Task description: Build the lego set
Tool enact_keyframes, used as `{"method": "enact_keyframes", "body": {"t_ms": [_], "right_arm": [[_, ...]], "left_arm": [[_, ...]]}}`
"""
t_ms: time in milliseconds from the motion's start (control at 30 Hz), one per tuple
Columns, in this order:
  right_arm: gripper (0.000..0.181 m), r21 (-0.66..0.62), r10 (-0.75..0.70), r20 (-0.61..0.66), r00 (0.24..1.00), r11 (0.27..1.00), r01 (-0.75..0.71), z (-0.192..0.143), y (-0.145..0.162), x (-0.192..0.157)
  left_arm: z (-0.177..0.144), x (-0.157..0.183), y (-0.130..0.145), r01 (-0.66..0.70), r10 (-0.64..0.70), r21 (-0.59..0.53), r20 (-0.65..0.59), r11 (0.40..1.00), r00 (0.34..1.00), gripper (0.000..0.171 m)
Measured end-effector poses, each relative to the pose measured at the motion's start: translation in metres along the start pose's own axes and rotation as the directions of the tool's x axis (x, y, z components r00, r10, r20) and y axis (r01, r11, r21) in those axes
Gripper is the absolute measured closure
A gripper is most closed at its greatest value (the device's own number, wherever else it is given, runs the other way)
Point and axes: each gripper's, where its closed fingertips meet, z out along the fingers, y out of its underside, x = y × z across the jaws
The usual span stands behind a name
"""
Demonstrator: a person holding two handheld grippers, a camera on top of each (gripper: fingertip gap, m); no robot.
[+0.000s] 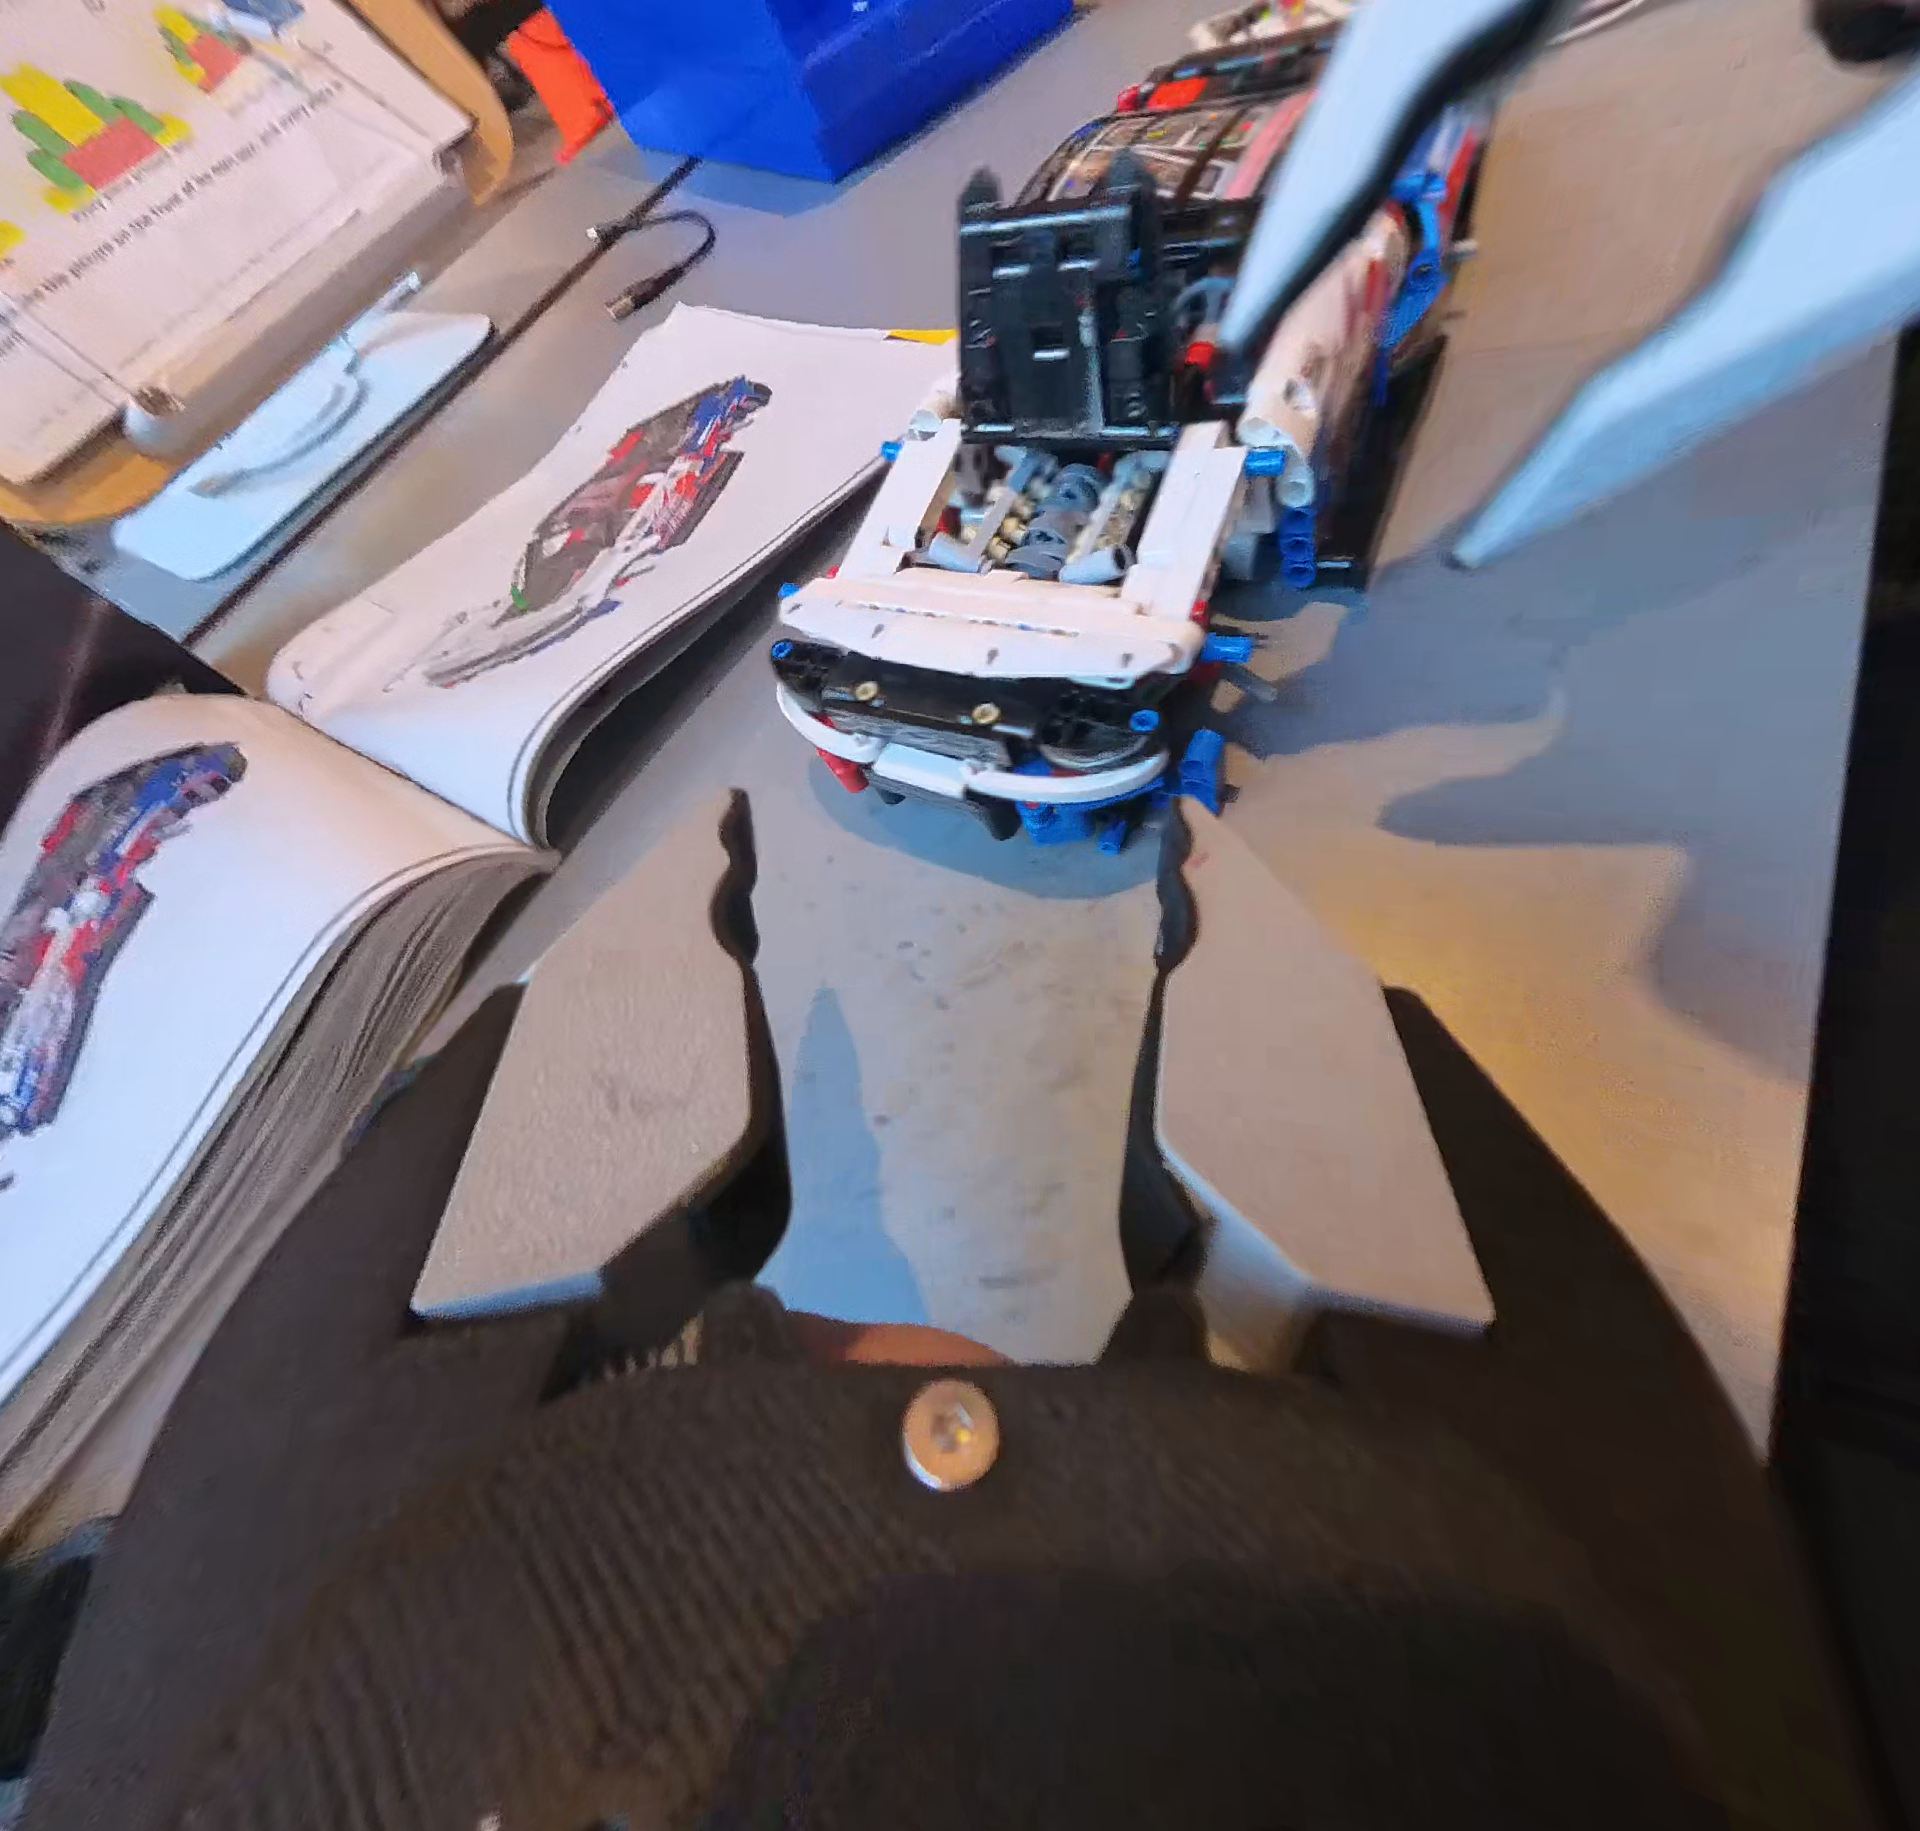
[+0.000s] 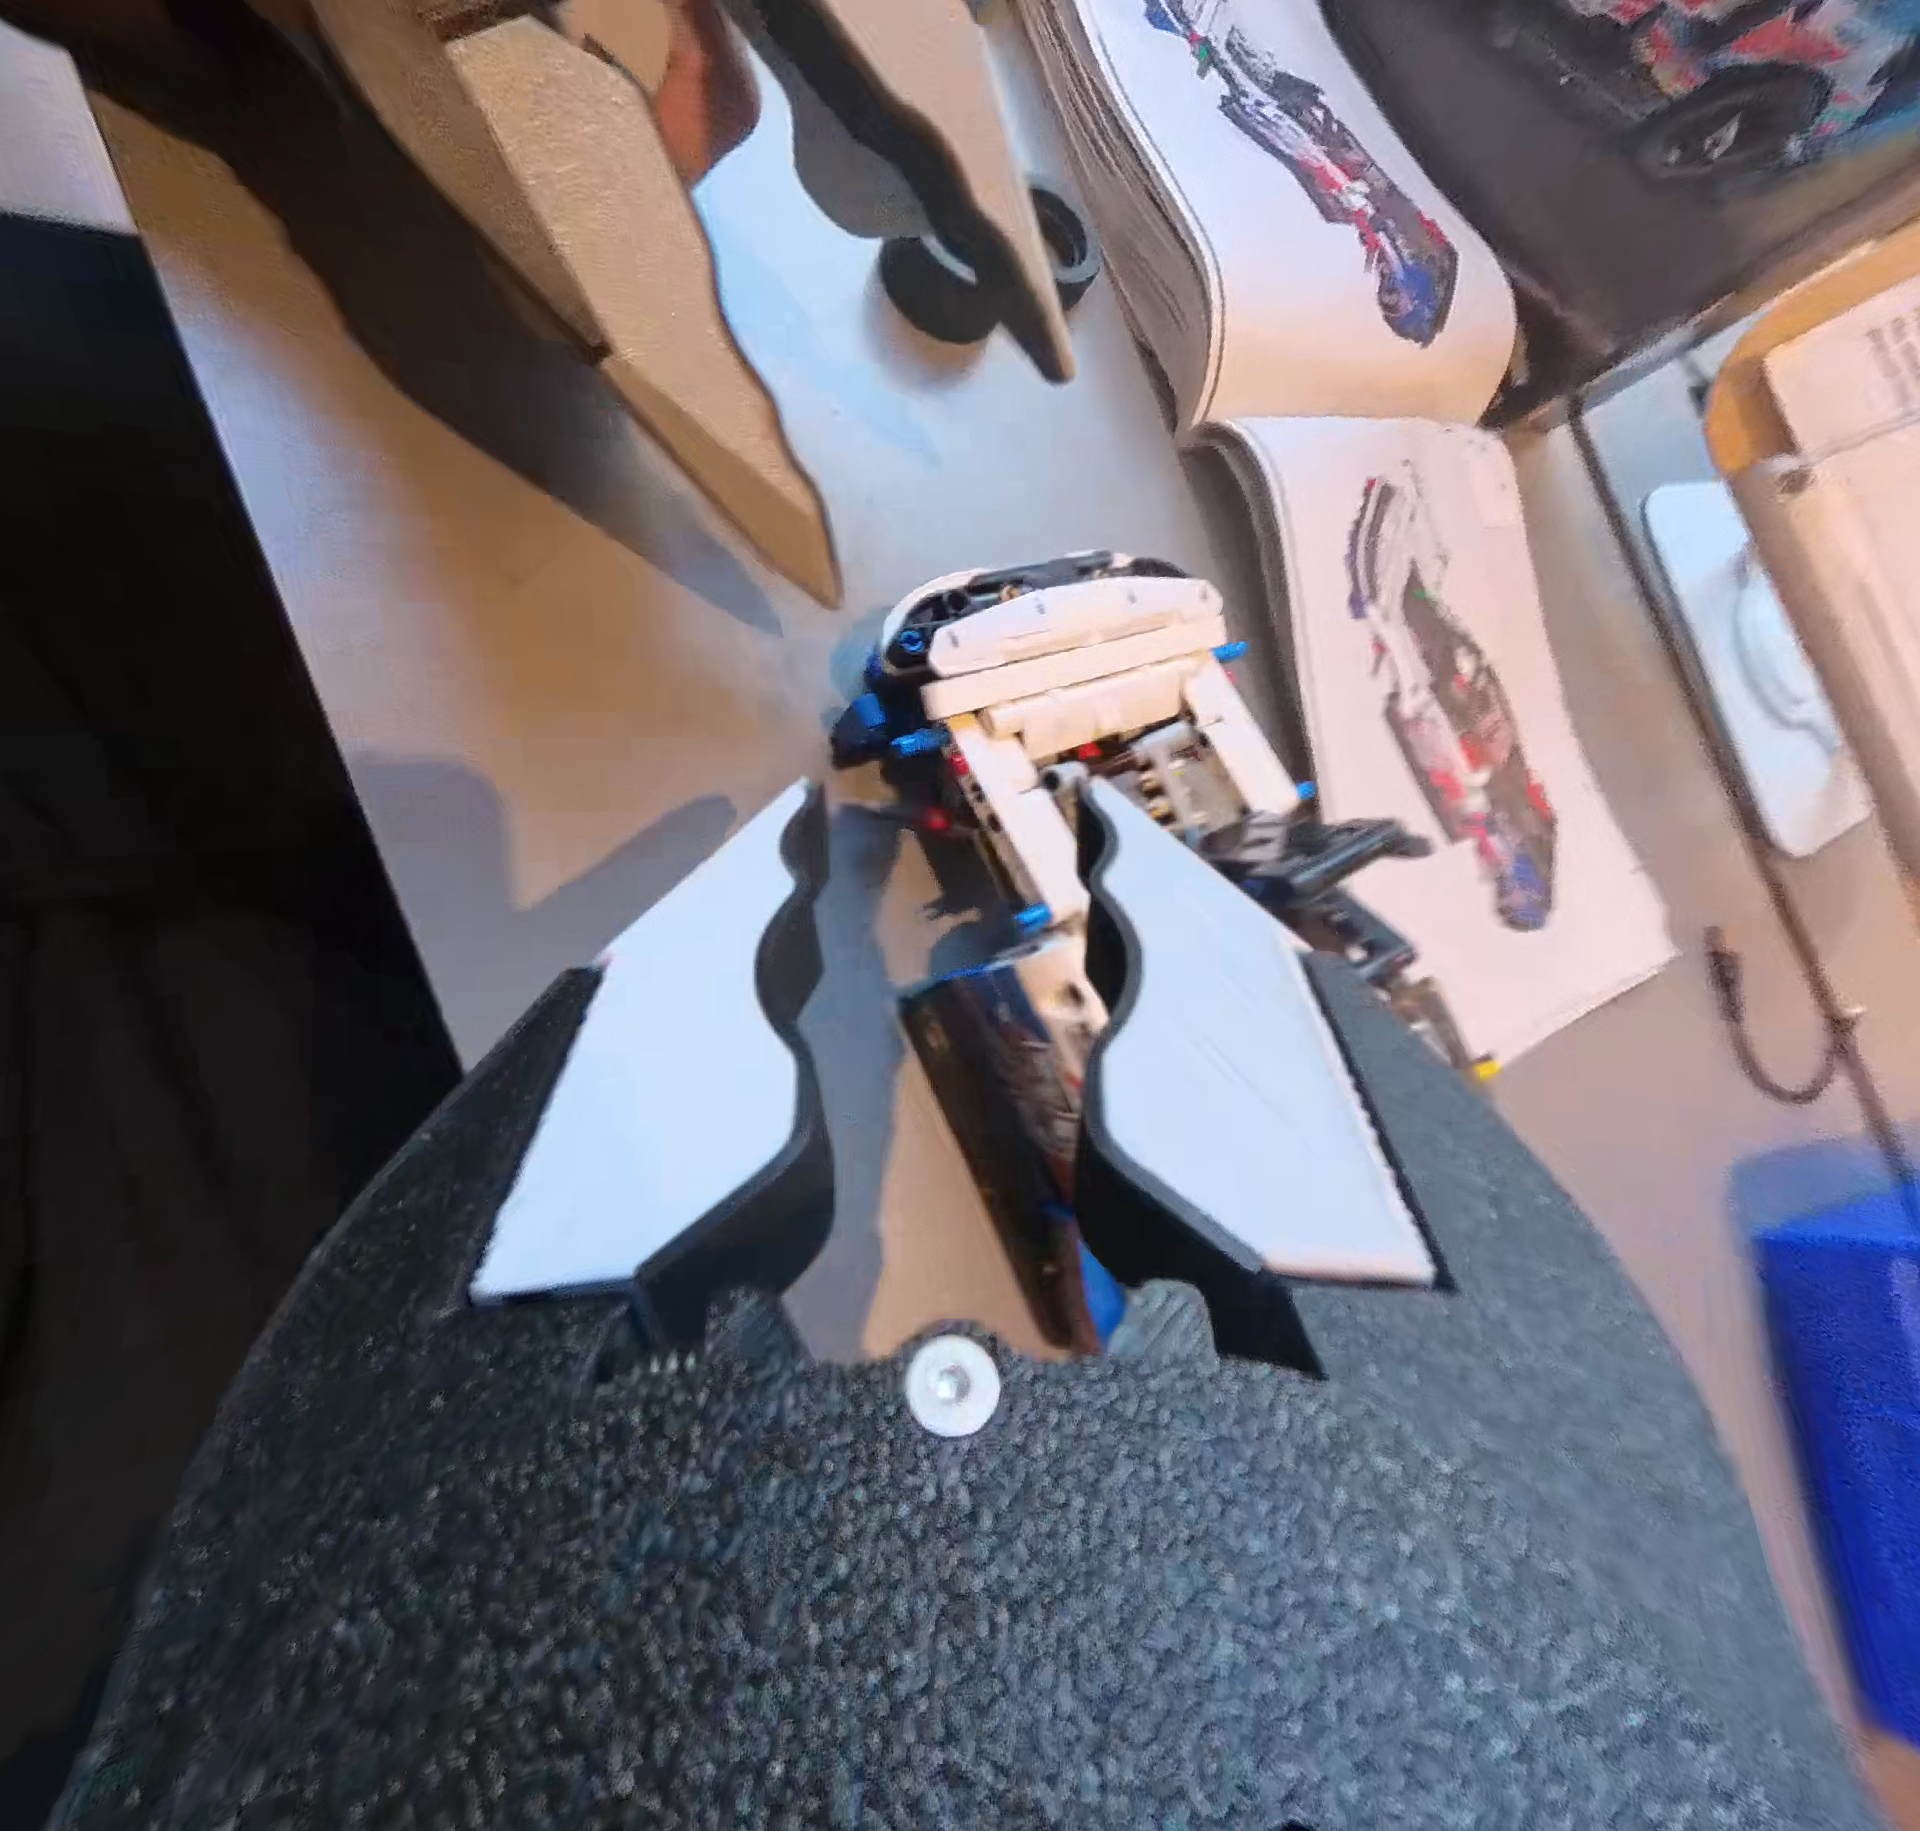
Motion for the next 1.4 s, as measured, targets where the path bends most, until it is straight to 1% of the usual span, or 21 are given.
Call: {"method": "enact_keyframes", "body": {"t_ms": [33, 100, 167, 200, 267, 367, 433, 500, 533, 700, 800, 867, 900, 933, 967, 1000, 1067, 1133, 1167, 1300, 1400], "right_arm": [[0.129, 0.007, 0.040, 0.000, 0.999, 0.999, -0.040, 0.002, 0.005, -0.005], [0.130, -0.003, 0.087, -0.019, 0.996, 0.996, -0.087, 0.003, 0.019, -0.011], [0.139, 0.008, 0.115, -0.033, 0.993, 0.993, -0.115, 0.001, 0.031, -0.016], [0.145, 0.013, 0.123, -0.042, 0.992, 0.992, -0.122, -0.001, 0.036, -0.017], [0.150, 0.039, 0.147, -0.073, 0.986, 0.989, -0.145, -0.006, 0.045, -0.016], [0.137, 0.057, 0.231, -0.025, 0.973, 0.972, -0.229, -0.008, 0.055, -0.023], [0.138, 0.052, 0.239, -0.041, 0.970, 0.970, -0.237, -0.010, 0.065, -0.023], [0.142, 0.059, 0.244, -0.056, 0.968, 0.969, -0.240, -0.014, 0.071, -0.020], [0.142, 0.063, 0.254, -0.059, 0.965, 0.966, -0.251, -0.016, 0.073, -0.018], [0.140, 0.074, 0.329, -0.054, 0.943, 0.943, -0.325, -0.025, 0.086, -0.011], [0.140, 0.099, 0.339, -0.101, 0.935, 0.939, -0.330, -0.038, 0.097, 0.004], [0.140, 0.107, 0.378, -0.114, 0.919, 0.924, -0.367, -0.046, 0.109, 0.014], [0.145, 0.109, 0.400, -0.103, 0.911, 0.914, -0.390, -0.048, 0.115, 0.016], [0.158, 0.113, 0.416, -0.085, 0.906, 0.907, -0.406, -0.049, 0.119, 0.016], [0.164, 0.111, 0.422, -0.073, 0.904, 0.904, -0.413, -0.051, 0.123, 0.016], [0.165, 0.105, 0.425, -0.065, 0.903, 0.903, -0.417, -0.052, 0.125, 0.016], [0.158, 0.103, 0.429, -0.066, 0.901, 0.901, -0.421, -0.056, 0.126, 0.017], [0.152, 0.095, 0.419, -0.101, 0.903, 0.907, -0.410, -0.059, 0.129, 0.020], [0.154, 0.077, 0.414, -0.123, 0.902, 0.910, -0.407, -0.061, 0.133, 0.022], [0.154, 0.048, 0.455, -0.168, 0.874, 0.890, -0.454, -0.066, 0.146, 0.029], [0.154, 0.000, 0.453, -0.212, 0.866, 0.886, -0.463, -0.061, 0.157, 0.035]], "left_arm": [[0.002, -0.005, 0.001, 0.034, -0.034, -0.005, -0.001, 0.999, 0.999, 0.095], [0.004, -0.014, -0.002, 0.081, -0.081, 0.021, -0.016, 0.996, 0.997, 0.097], [0.008, -0.022, -0.011, 0.110, -0.107, 0.071, -0.055, 0.991, 0.993, 0.102], [0.014, -0.023, -0.012, 0.123, -0.117, 0.065, -0.096, 0.990, 0.988, 0.105], [0.027, -0.025, -0.008, 0.153, -0.151, -0.002, -0.163, 0.988, 0.975, 0.104], [0.038, -0.016, -0.007, 0.208, -0.221, -0.080, -0.265, 0.975, 0.939, 0.108], [0.039, -0.008, -0.008, 0.232, -0.249, -0.093, -0.296, 0.968, 0.922, 0.112], [0.039, -0.004, -0.007, 0.234, -0.250, -0.091, -0.287, 0.968, 0.925, 0.112], [0.037, -0.001, -0.008, 0.244, -0.258, -0.084, -0.289, 0.966, 0.922, 0.116], [0.029, 0.010, -0.008, 0.268, -0.280, -0.081, -0.278, 0.960, 0.919, 0.114], [0.022, 0.022, -0.010, 0.284, -0.295, -0.080, -0.271, 0.955, 0.916, 0.112], [0.016, 0.035, -0.010, 0.257, -0.269, -0.077, -0.280, 0.963, 0.922, 0.110], [0.013, 0.039, -0.010, 0.247, -0.257, -0.071, -0.271, 0.966, 0.928, 0.110], [0.011, 0.041, -0.010, 0.242, -0.250, -0.064, -0.254, 0.968, 0.934, 0.110], [0.008, 0.042, -0.011, 0.236, -0.242, -0.055, -0.235, 0.970, 0.941, 0.111], [0.005, 0.042, -0.011, 0.232, -0.235, -0.041, -0.224, 0.972, 0.946, 0.113], [-0.001, 0.039, -0.008, 0.240, -0.242, -0.034, -0.194, 0.970, 0.951, 0.113], [-0.007, 0.034, -0.004, 0.264, -0.266, -0.036, -0.184, 0.964, 0.946, 0.112], [-0.009, 0.031, -0.003, 0.282, -0.283, -0.034, -0.181, 0.959, 0.942, 0.112], [-0.013, 0.020, -0.002, 0.351, -0.346, -0.020, -0.229, 0.936, 0.910, 0.118], [-0.011, 0.013, -0.004, 0.359, -0.347, -0.005, -0.265, 0.933, 0.900, 0.126]]}}
